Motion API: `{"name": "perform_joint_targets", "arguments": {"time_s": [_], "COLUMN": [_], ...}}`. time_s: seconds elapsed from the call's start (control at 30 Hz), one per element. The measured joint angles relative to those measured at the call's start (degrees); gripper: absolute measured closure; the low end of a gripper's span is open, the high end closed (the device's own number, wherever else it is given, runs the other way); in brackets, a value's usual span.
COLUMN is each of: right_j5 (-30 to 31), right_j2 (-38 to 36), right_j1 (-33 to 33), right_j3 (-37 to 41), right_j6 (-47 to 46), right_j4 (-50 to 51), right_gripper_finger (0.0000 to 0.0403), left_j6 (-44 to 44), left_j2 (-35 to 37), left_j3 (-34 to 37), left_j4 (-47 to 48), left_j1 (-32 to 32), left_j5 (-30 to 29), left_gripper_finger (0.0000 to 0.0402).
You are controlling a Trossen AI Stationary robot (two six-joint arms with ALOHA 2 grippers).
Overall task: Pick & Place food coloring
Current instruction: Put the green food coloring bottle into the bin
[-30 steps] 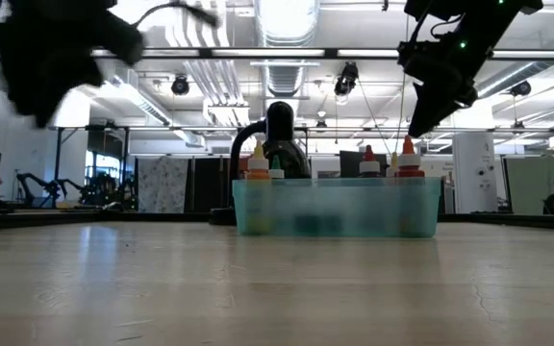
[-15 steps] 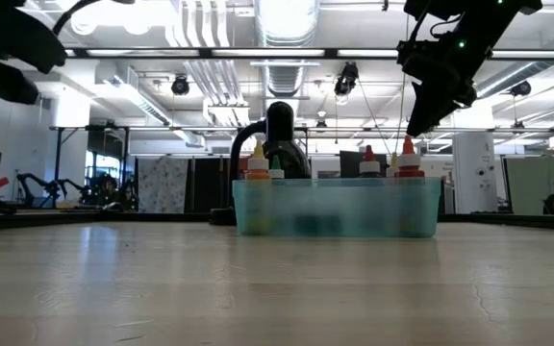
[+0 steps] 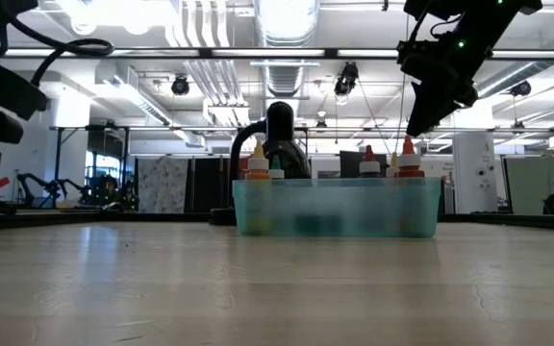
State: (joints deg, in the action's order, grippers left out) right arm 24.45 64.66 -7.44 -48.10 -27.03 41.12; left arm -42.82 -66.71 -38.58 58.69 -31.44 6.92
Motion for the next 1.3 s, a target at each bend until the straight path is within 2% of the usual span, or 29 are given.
{"name": "perform_joint_targets", "arguments": {"time_s": [0.5,0.9,1.3], "right_j5": [0.0,0.0,0.0], "right_j2": [0.0,0.0,0.0], "right_j1": [0.0,0.02,0.02], "right_j3": [0.0,0.0,0.0], "right_j6": [0.0,0.0,0.07], "right_j4": [0.0,0.0,0.0], "right_gripper_finger": [0.0339,0.0339,0.0339], "left_j6": [0.45,0.74,0.65], "left_j2": [-0.19,-1.45,-1.44], "left_j3": [2.29,2.29,2.29], "left_j4": [-1.7,-2.11,-2.14], "left_j1": [-0.15,-0.15,-0.15], "left_j5": [0.95,0.57,1.2], "left_gripper_finger": [0.0256,0.0302,0.0306]}}
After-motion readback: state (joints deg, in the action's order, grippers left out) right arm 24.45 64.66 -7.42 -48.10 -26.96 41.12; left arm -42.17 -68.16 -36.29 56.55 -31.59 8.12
